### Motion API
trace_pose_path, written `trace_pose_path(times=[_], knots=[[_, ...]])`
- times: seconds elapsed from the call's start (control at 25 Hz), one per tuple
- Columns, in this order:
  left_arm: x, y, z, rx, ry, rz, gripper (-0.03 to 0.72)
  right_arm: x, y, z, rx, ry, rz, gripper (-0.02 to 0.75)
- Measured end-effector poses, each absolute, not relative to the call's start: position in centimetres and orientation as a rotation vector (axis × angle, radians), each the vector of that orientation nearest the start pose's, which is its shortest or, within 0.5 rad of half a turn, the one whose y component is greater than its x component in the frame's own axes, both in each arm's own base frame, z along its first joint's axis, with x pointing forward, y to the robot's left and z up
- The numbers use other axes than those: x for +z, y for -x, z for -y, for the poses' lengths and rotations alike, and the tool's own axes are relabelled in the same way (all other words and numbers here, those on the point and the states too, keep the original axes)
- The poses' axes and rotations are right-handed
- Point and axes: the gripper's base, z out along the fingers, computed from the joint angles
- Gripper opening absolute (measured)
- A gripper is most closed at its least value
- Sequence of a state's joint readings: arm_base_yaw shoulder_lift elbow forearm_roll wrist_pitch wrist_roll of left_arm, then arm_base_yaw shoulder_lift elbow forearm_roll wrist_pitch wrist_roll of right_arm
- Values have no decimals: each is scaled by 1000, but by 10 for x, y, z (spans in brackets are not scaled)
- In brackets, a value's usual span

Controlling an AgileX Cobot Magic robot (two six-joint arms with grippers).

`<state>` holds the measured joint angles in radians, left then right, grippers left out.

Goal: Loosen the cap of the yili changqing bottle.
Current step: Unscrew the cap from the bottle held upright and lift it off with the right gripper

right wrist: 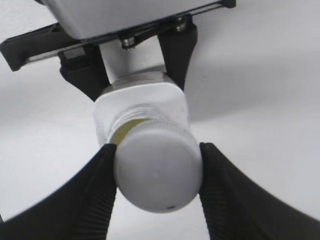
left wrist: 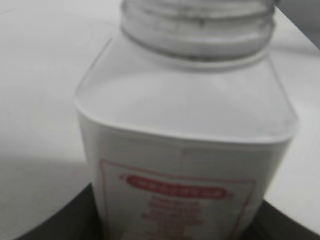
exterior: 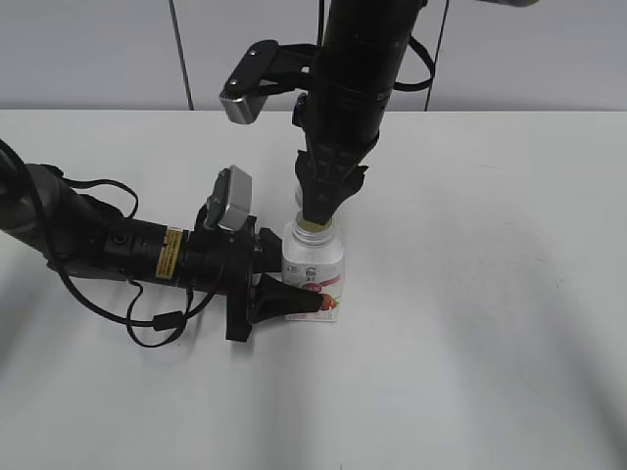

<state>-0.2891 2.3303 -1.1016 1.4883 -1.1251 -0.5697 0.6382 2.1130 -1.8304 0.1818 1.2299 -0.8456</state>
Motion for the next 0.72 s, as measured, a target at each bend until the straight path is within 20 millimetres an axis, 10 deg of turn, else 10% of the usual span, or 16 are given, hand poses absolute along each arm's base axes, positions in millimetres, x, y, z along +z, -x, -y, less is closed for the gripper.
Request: trace_pose_path(times=[0.4,0.72], knots=[[49,-329,184,-1095,-1443,-1549,373,252,-342,-272,224,1858,-2256,396],[49,-329,184,-1095,-1446,-1548,373,259,-350,-257,214,1406,-2569,396]])
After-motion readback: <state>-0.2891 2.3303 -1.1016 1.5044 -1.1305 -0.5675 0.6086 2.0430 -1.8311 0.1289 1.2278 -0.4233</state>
